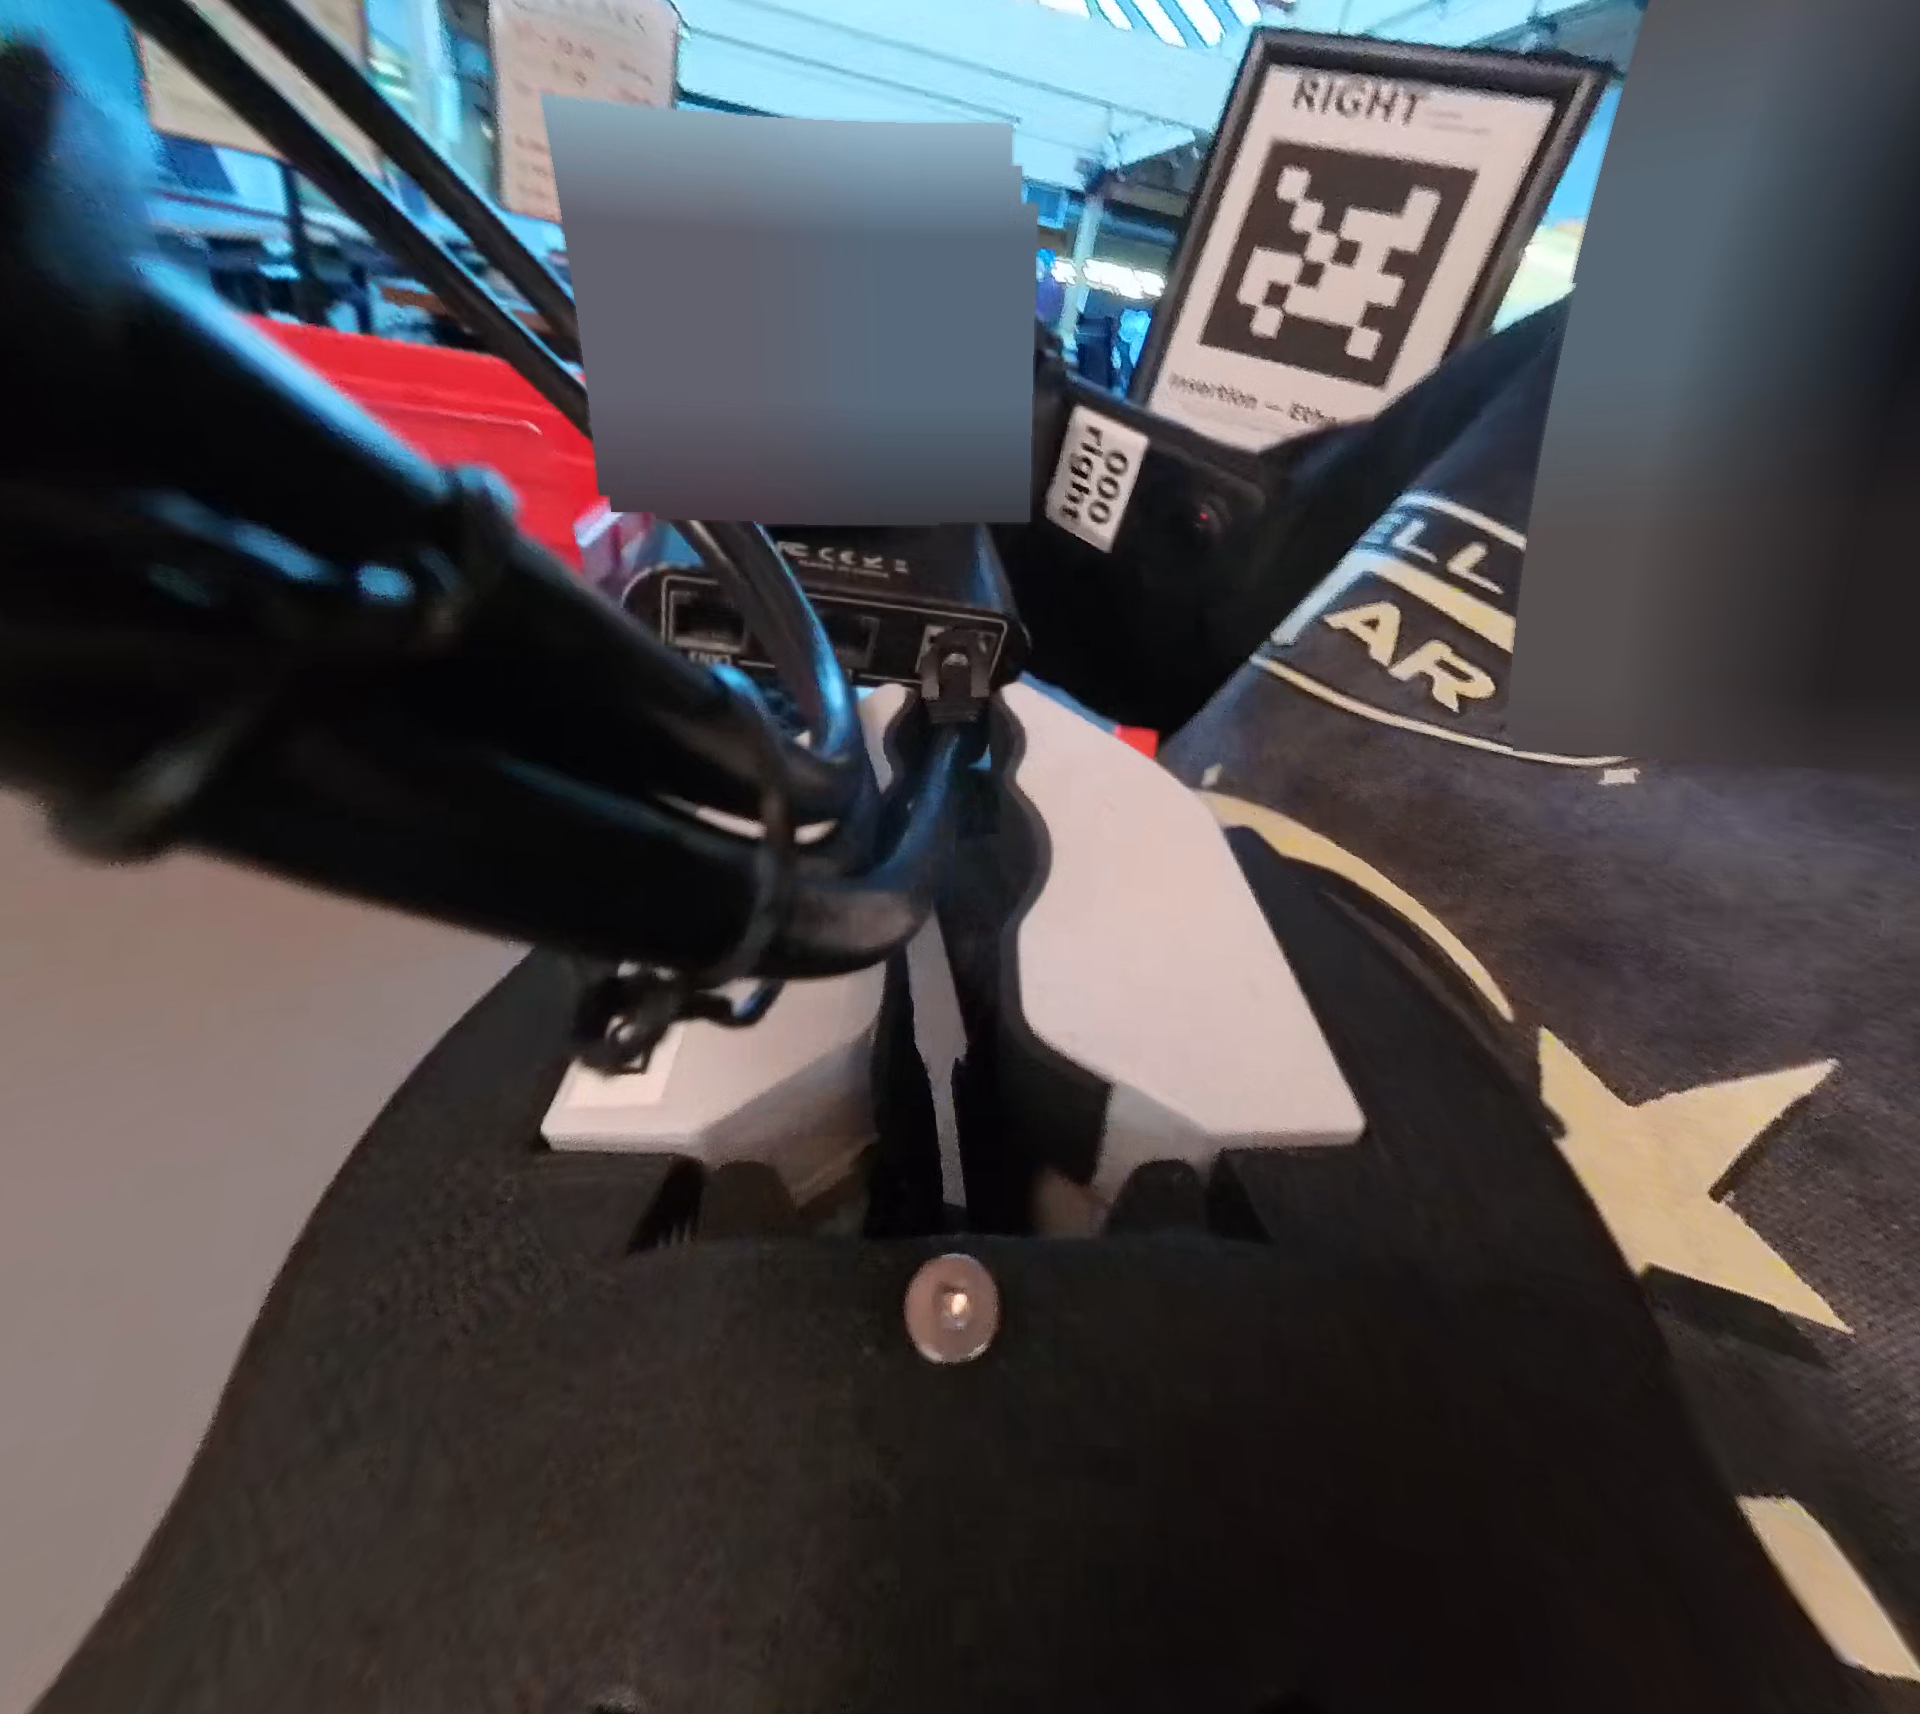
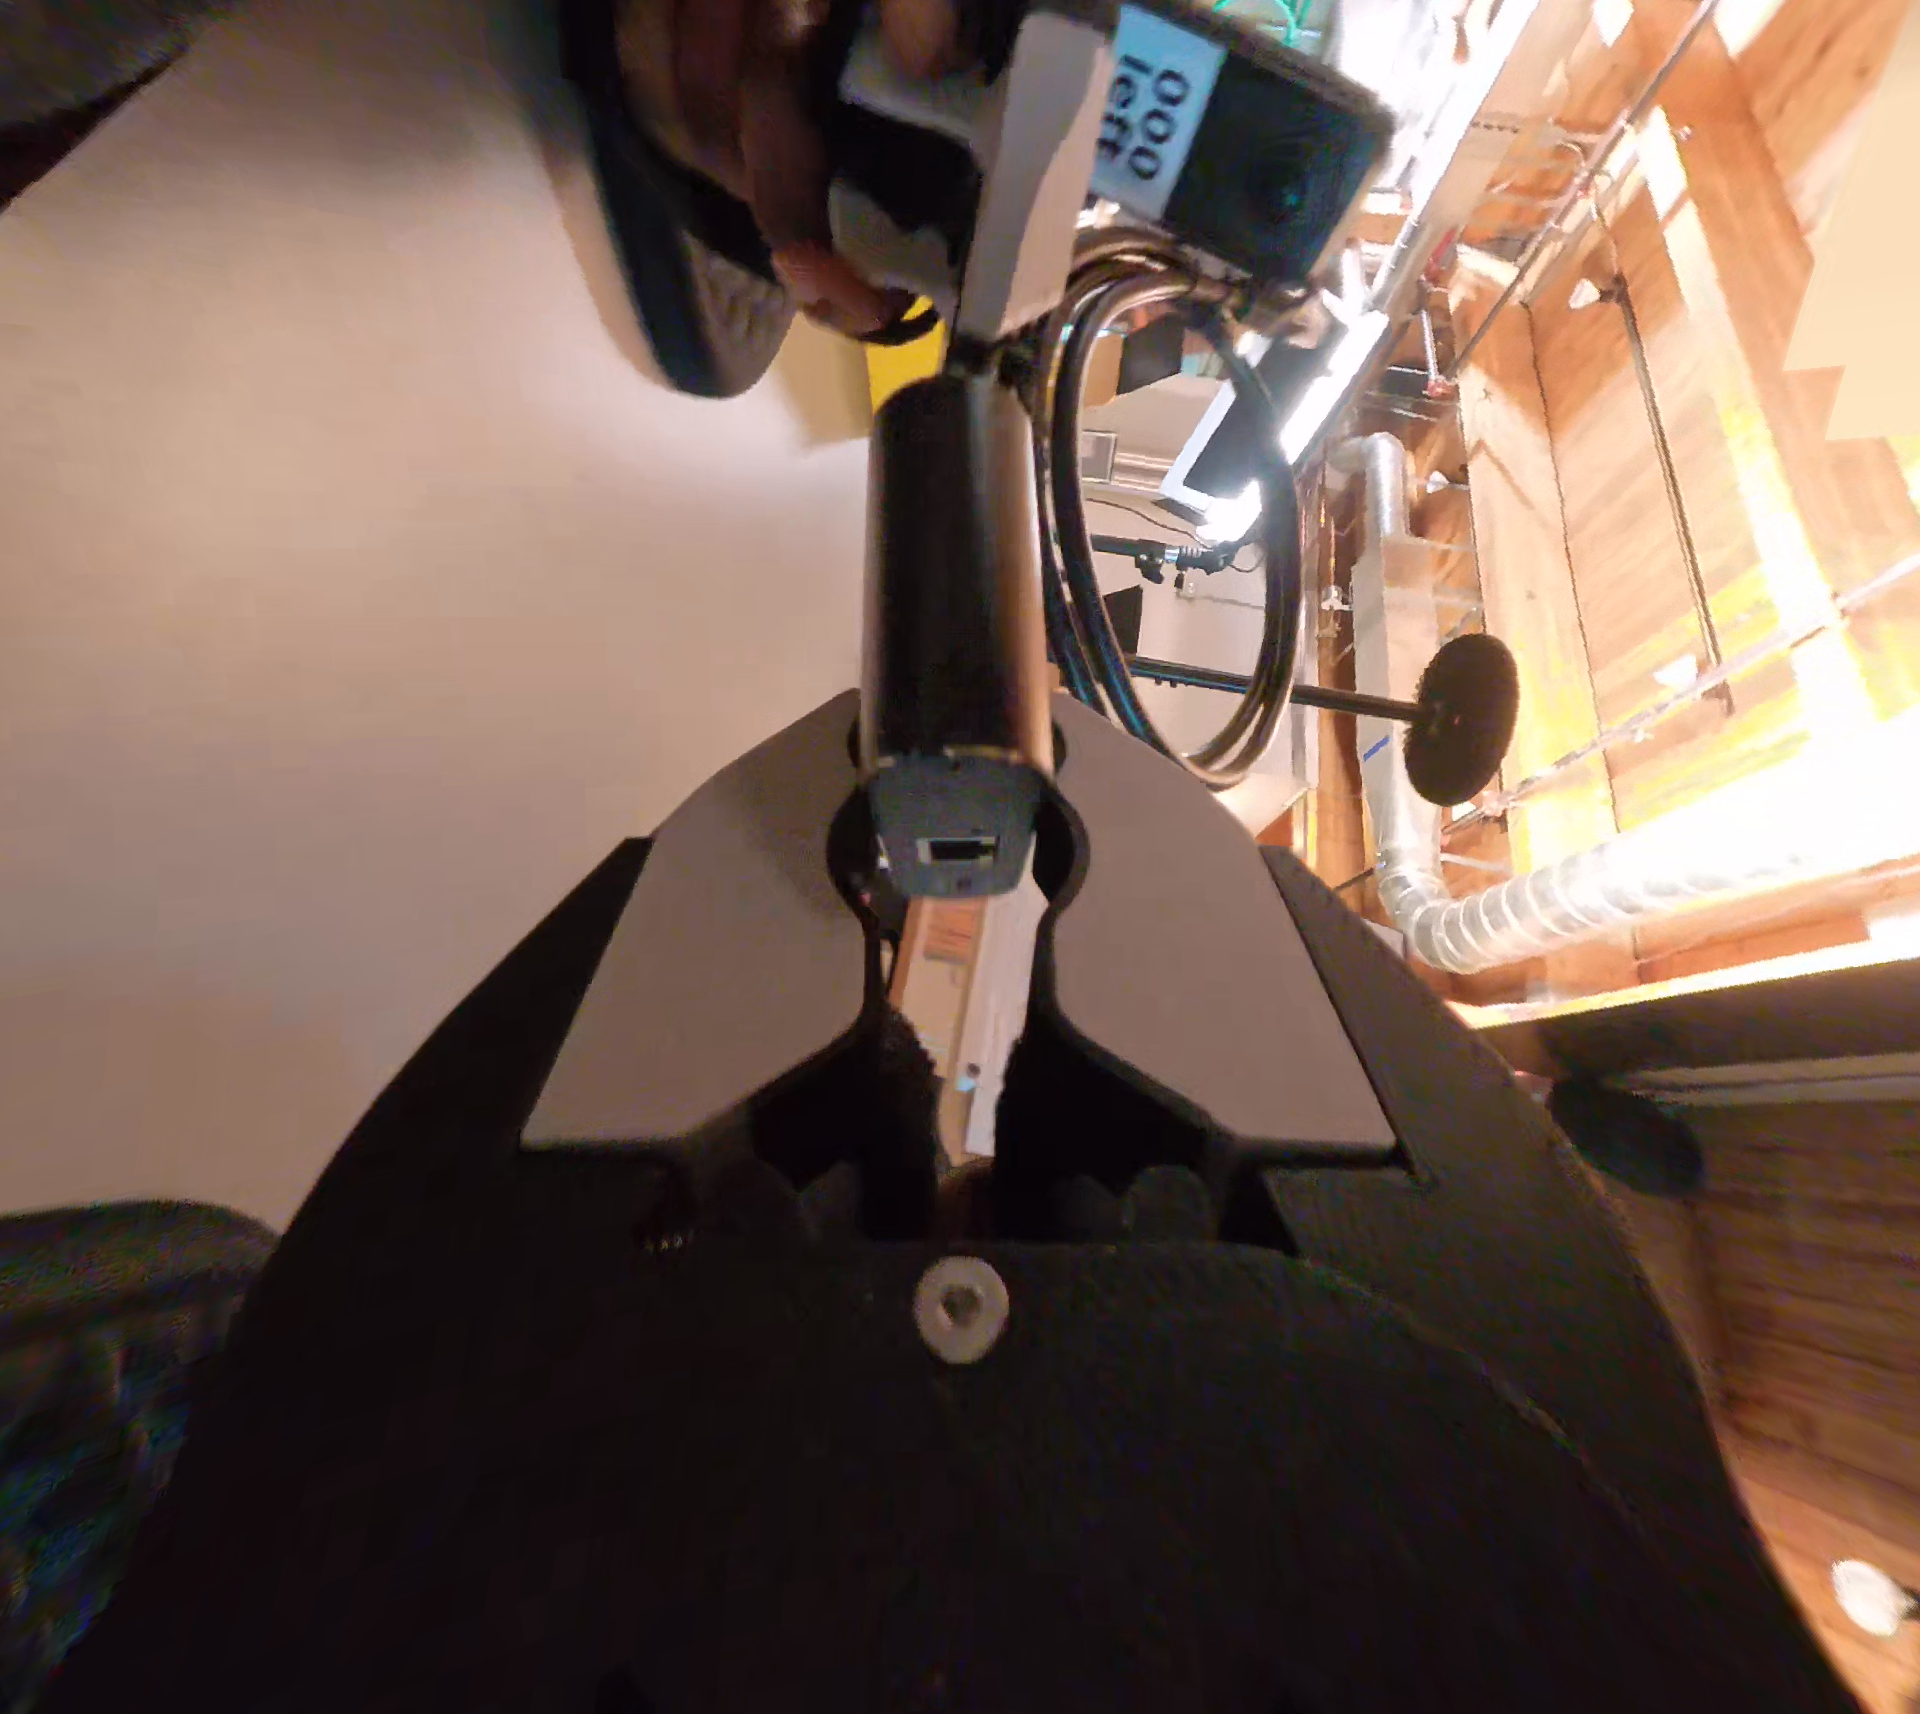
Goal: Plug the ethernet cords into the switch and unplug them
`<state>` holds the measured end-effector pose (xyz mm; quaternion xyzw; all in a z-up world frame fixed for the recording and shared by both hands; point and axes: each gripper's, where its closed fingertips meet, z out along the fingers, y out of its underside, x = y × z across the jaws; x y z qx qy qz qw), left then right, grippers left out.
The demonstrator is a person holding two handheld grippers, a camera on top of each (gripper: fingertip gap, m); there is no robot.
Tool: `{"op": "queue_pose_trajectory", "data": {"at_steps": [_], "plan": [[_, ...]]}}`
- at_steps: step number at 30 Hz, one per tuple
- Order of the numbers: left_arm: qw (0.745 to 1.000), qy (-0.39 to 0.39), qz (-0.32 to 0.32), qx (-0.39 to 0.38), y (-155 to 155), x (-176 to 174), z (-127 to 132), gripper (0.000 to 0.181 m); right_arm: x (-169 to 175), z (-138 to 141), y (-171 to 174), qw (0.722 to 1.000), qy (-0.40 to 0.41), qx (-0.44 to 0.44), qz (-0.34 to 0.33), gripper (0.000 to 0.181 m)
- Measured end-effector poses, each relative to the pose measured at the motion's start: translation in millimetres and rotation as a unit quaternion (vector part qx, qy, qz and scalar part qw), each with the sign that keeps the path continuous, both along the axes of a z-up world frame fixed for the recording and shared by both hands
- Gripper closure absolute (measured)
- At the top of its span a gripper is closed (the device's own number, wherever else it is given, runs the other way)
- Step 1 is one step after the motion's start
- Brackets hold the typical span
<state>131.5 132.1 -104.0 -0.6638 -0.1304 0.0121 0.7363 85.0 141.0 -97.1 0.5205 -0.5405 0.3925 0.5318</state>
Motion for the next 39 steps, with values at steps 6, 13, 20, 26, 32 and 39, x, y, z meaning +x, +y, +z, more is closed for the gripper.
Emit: {"op": "queue_pose_trajectory", "data": {"at_steps": [6,13,20,26,32,39], "plan": [[0.997,0.013,0.079,-0.014,0,-16,-2,0.169,-21,-7,1,0.997,-0.003,0.014,-0.076,0.156],[0.993,0.007,0.109,0.054,-6,-22,10,0.169,-24,-3,-3,0.993,-0.035,-0.038,-0.104,0.156],[0.969,0.011,0.161,0.187,-21,-27,30,0.169,-27,4,-14,0.977,-0.142,-0.103,-0.124,0.157],[0.958,0.07,0.198,0.195,-25,-22,38,0.169,-24,12,-18,0.975,-0.131,-0.129,-0.126,0.157],[0.961,0.086,0.196,0.176,-24,-22,36,0.169,-23,11,-18,0.975,-0.141,-0.118,-0.12,0.157],[0.954,0.075,0.193,0.217,-28,-20,42,0.169,-21,13,-22,0.964,-0.19,-0.145,-0.115,0.157]]}}
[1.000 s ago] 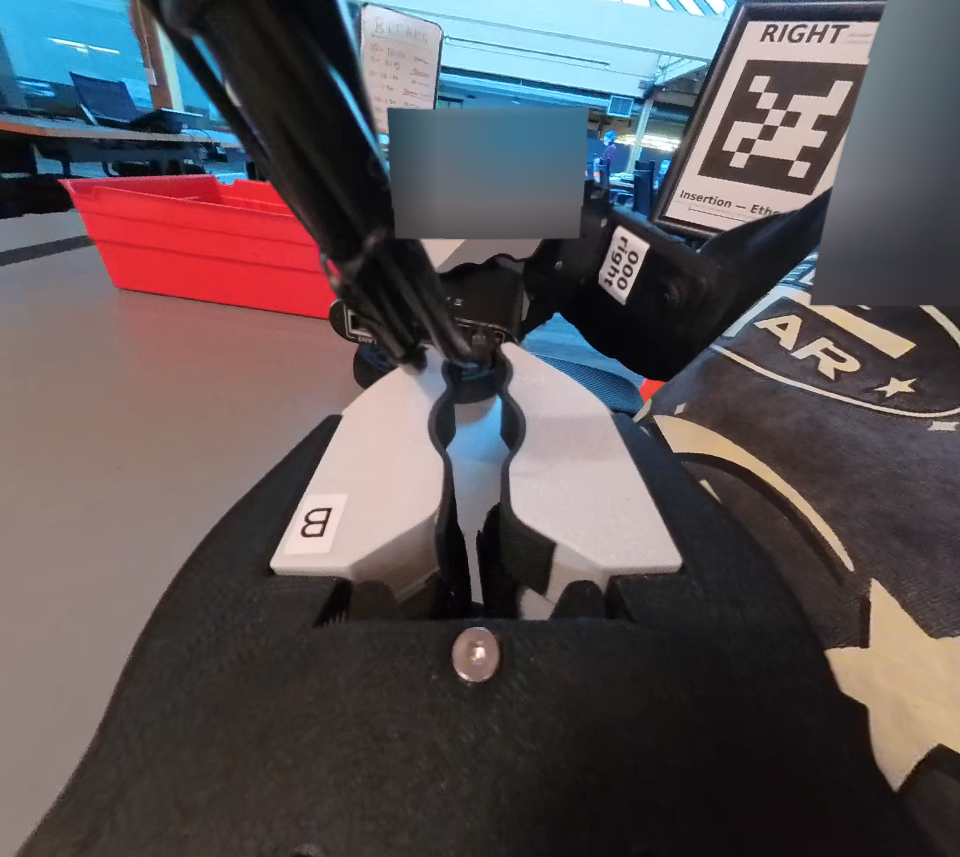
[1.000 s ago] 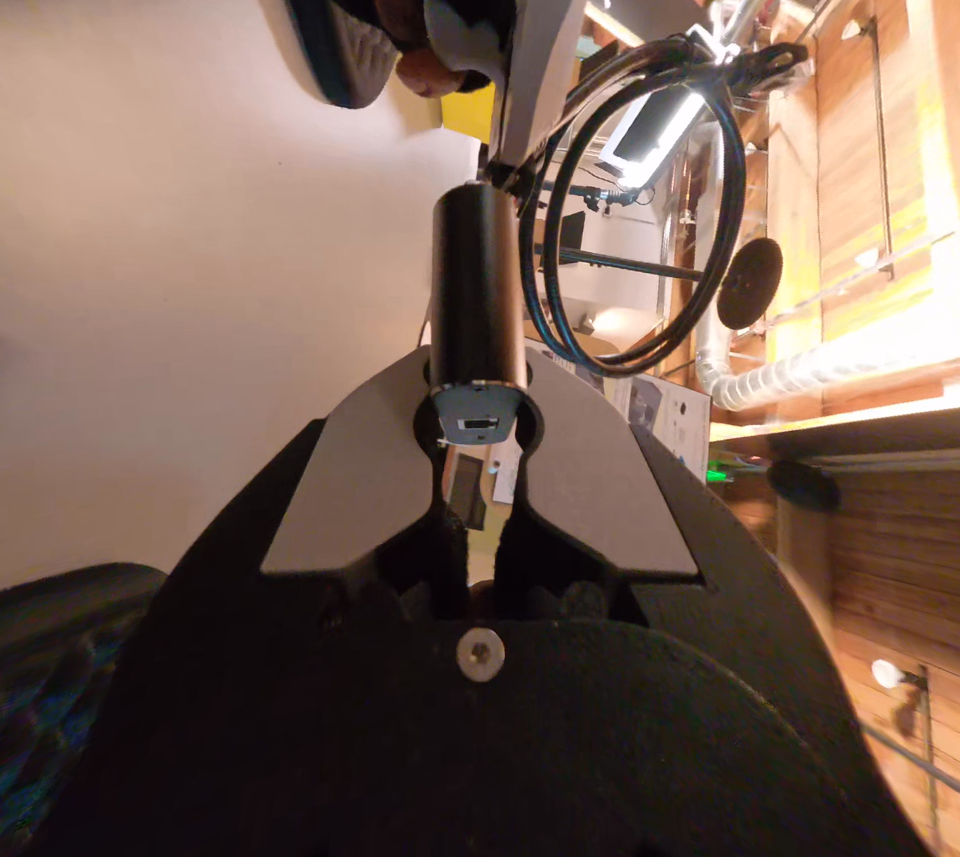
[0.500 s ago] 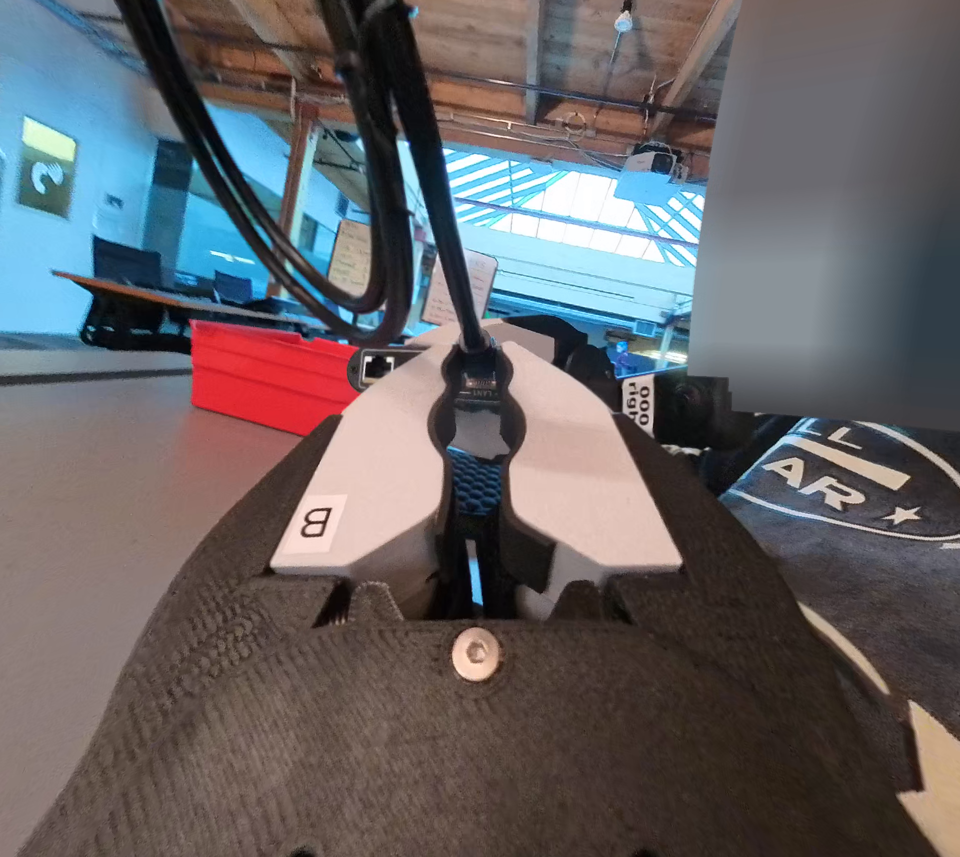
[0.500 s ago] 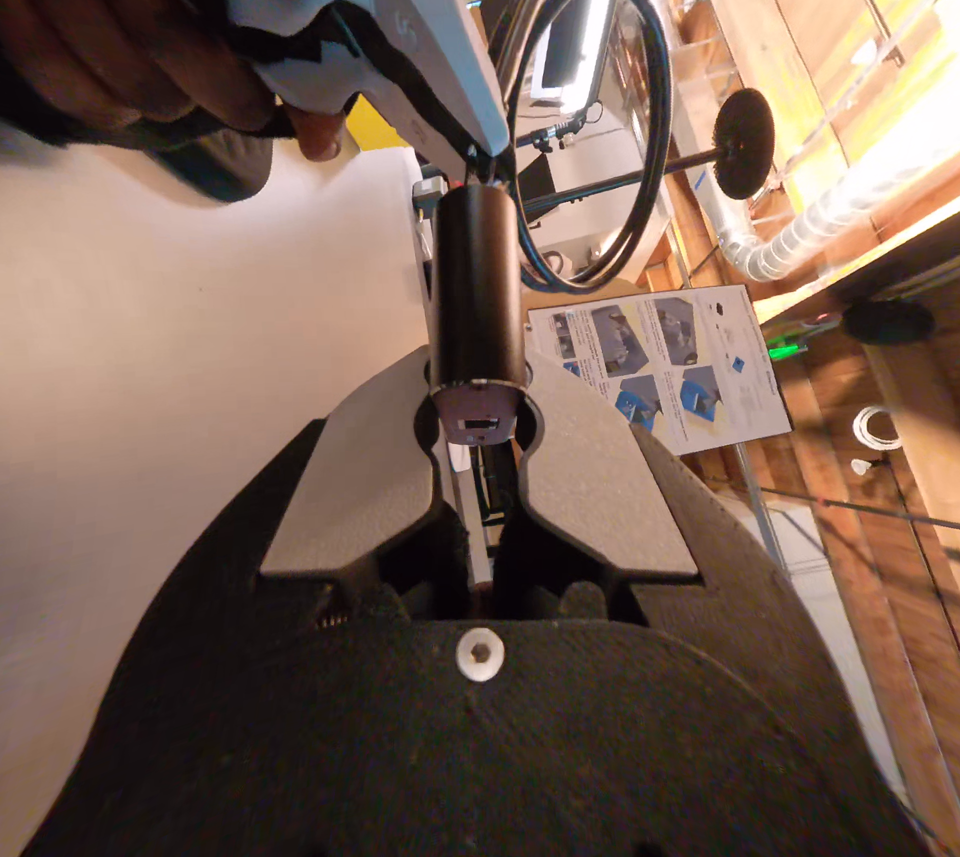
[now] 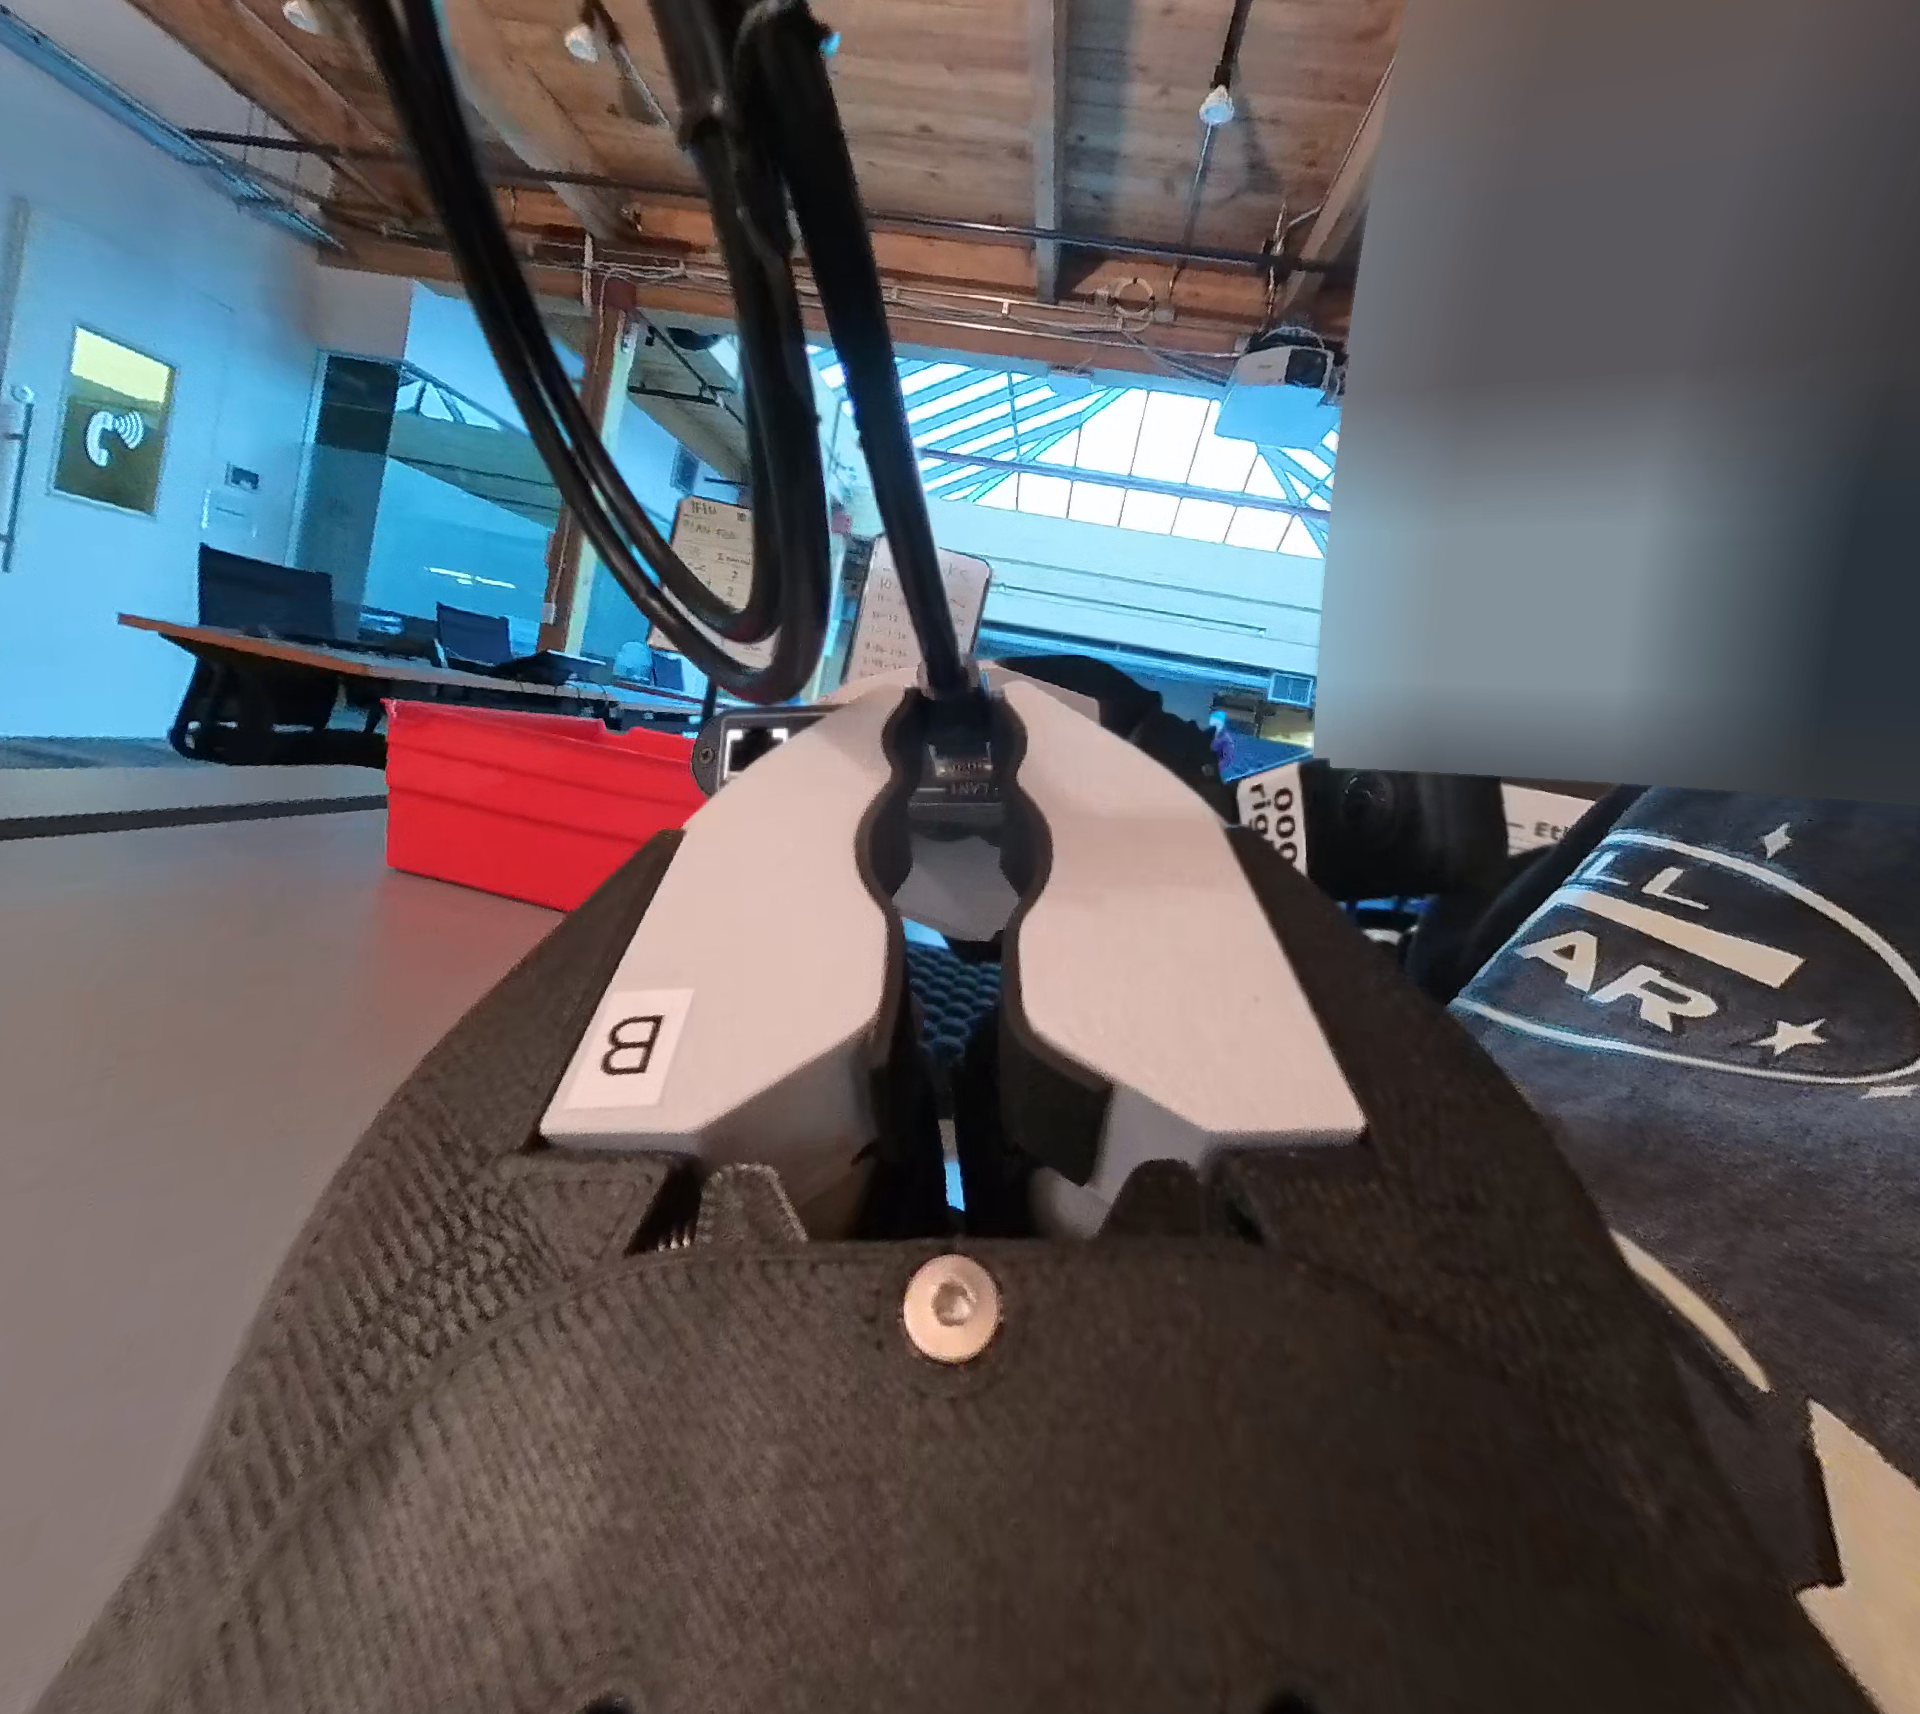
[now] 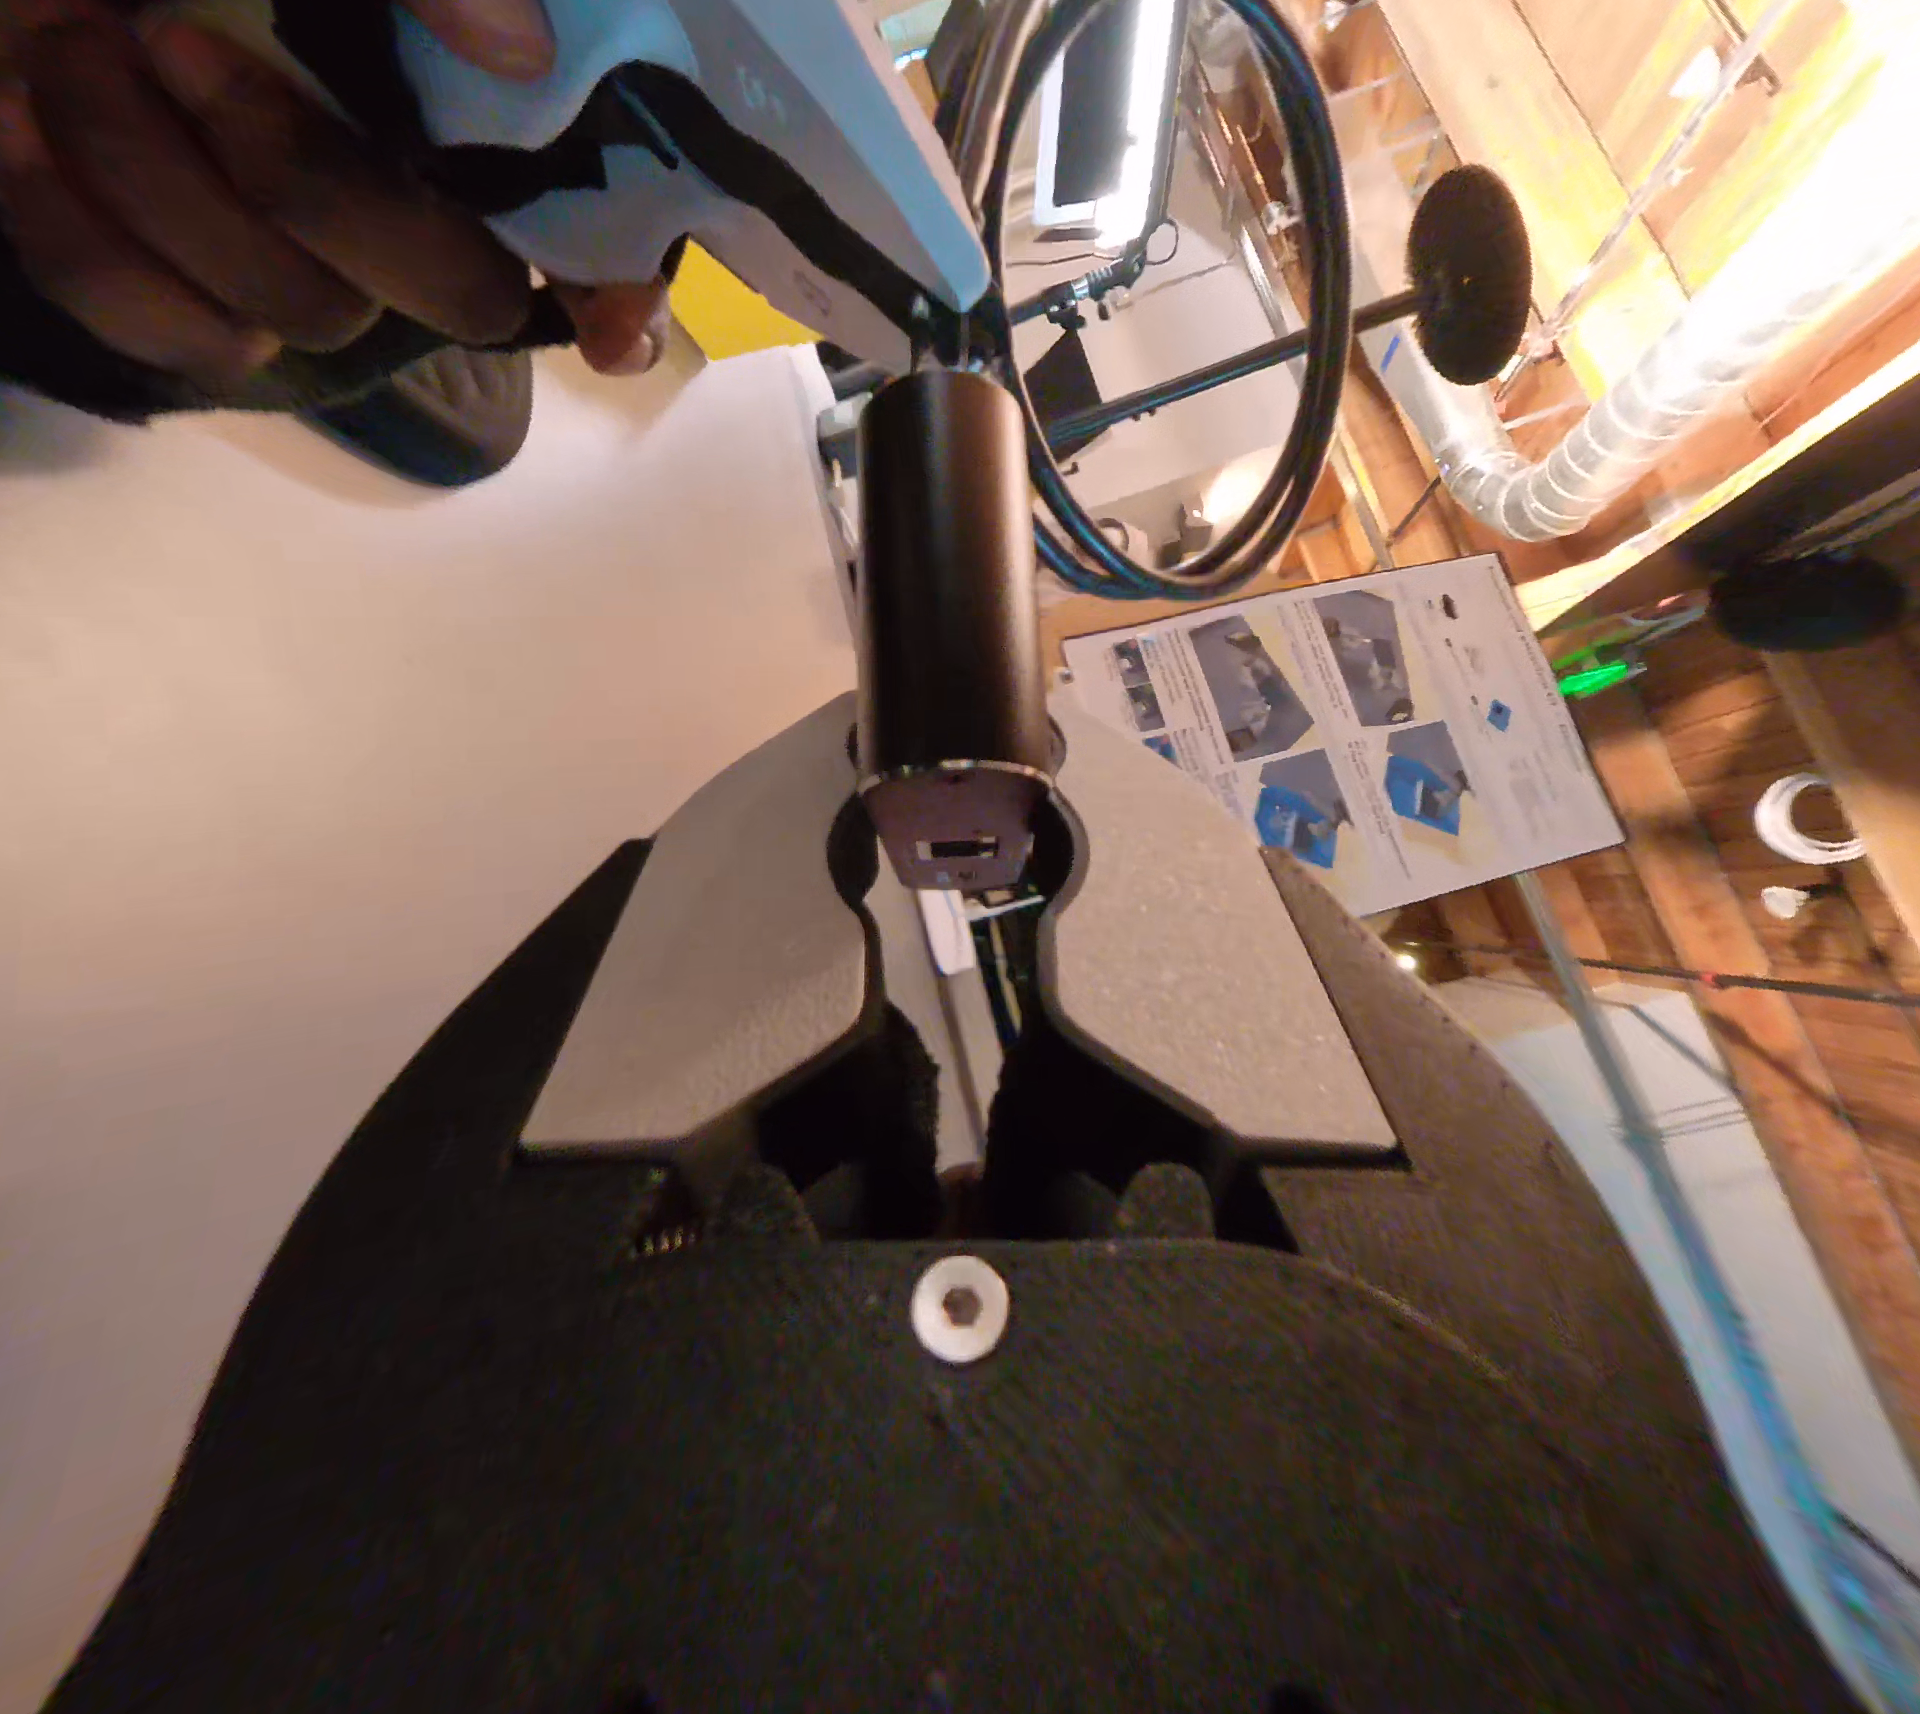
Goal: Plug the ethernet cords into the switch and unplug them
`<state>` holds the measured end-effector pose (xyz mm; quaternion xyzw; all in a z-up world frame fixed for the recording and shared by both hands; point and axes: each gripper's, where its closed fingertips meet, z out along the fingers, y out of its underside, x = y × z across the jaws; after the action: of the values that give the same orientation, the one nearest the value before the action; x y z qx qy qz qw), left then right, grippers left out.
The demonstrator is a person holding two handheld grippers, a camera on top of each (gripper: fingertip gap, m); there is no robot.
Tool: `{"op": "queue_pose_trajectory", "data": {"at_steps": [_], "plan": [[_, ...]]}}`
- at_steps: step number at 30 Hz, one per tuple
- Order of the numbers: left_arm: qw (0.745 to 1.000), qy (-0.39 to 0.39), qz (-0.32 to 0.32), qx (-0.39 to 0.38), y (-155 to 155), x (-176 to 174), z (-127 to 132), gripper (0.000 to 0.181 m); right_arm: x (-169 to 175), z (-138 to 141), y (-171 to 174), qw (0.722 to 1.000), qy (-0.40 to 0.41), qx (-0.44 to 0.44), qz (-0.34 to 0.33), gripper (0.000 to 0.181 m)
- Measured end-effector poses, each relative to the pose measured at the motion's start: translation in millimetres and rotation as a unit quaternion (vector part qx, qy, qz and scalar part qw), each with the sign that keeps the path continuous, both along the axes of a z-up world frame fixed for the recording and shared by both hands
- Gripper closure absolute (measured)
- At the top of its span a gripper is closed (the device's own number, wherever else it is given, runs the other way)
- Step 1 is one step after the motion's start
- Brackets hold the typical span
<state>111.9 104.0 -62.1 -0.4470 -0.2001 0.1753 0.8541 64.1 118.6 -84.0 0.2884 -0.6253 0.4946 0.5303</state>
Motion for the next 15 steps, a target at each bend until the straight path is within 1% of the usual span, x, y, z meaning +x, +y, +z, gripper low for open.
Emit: {"op": "queue_pose_trajectory", "data": {"at_steps": [2,5,7,8,10,13,15], "plan": [[1.0,0.018,0.013,-0.006,0,2,2,0.169,3,-1,-2,1.0,-0.02,-0.008,0.013,0.157],[0.997,0.059,0.043,-0.021,-1,8,6,0.168,9,1,-5,0.999,-0.03,-0.014,0.034,0.157],[0.995,0.076,0.062,-0.022,-4,10,10,0.169,16,3,-6,0.996,-0.06,-0.025,0.064,0.156],[0.995,0.081,0.061,-0.021,-4,11,11,0.169,19,4,-7,0.994,-0.074,-0.031,0.076,0.157],[0.995,0.087,0.036,-0.015,-2,16,12,0.169,14,3,-8,0.996,-0.068,-0.03,0.054,0.156],[0.996,0.078,0.031,-0.006,-3,15,12,0.169,11,4,-8,0.998,-0.048,-0.028,0.041,0.156],[0.998,0.062,0.024,-0.003,-4,12,10,0.169,9,4,-7,0.999,-0.016,-0.024,0.03,0.157]]}}
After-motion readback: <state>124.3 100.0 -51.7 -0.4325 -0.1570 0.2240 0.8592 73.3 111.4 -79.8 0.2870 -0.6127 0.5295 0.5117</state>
